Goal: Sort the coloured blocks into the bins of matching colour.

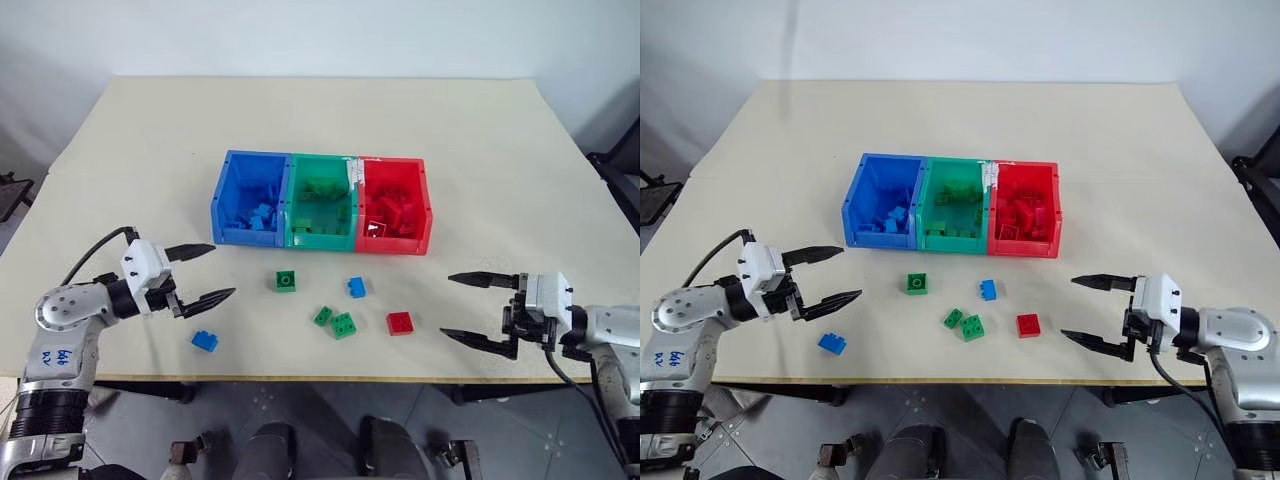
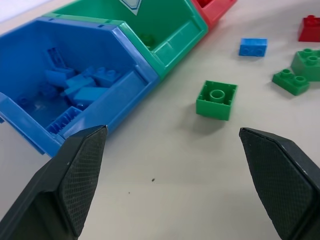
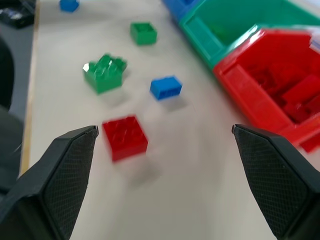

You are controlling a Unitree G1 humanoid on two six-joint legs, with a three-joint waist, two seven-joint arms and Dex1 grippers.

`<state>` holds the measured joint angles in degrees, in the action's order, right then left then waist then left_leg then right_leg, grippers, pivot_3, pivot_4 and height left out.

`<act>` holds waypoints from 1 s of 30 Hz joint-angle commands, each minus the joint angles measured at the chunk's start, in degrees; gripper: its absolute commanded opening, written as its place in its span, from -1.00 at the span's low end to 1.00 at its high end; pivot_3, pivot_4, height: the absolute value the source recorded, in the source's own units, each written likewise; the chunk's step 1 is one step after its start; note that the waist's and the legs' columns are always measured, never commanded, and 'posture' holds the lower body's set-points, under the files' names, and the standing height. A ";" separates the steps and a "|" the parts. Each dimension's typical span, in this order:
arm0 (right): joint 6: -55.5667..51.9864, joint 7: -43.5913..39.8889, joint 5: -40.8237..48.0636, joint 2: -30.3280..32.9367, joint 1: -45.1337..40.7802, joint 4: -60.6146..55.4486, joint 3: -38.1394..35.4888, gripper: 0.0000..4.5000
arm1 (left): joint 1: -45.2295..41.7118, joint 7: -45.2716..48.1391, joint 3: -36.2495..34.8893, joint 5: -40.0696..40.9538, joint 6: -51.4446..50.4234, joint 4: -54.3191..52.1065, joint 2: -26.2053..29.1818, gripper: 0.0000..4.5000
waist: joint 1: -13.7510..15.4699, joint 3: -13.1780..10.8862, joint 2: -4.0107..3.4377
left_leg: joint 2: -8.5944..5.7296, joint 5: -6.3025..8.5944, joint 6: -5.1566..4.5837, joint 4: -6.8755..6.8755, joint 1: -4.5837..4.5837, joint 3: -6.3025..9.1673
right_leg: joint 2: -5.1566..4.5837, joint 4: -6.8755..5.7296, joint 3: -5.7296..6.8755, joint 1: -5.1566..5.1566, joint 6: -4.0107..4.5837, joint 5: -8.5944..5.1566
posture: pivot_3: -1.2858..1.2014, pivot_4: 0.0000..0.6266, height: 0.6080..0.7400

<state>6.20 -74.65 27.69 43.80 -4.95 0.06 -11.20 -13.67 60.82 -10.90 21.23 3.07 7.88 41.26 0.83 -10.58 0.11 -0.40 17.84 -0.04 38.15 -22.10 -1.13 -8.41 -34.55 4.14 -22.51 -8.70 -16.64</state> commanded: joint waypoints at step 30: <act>-8.91 -6.80 -16.36 3.06 -20.23 6.94 22.79 0.81 | 13.58 2.49 -1.54 4.77 -4.62 -20.39 0.38 1.00 | 0.08 -0.01 -0.04 | 0.16 0.20 -0.19 0.20 -0.01 -0.16 | -0.09 0.04 -0.17 -0.02 -0.04 0.06 | 0.03 -0.52 1.00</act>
<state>-3.85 -81.64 12.08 46.90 -24.50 6.98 11.28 -0.66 63.80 -10.84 24.78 -1.86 -10.23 41.08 0.90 -10.59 0.07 -0.24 18.05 -0.23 38.35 -22.11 -1.29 -8.50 -34.51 3.97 -22.53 -8.74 -16.58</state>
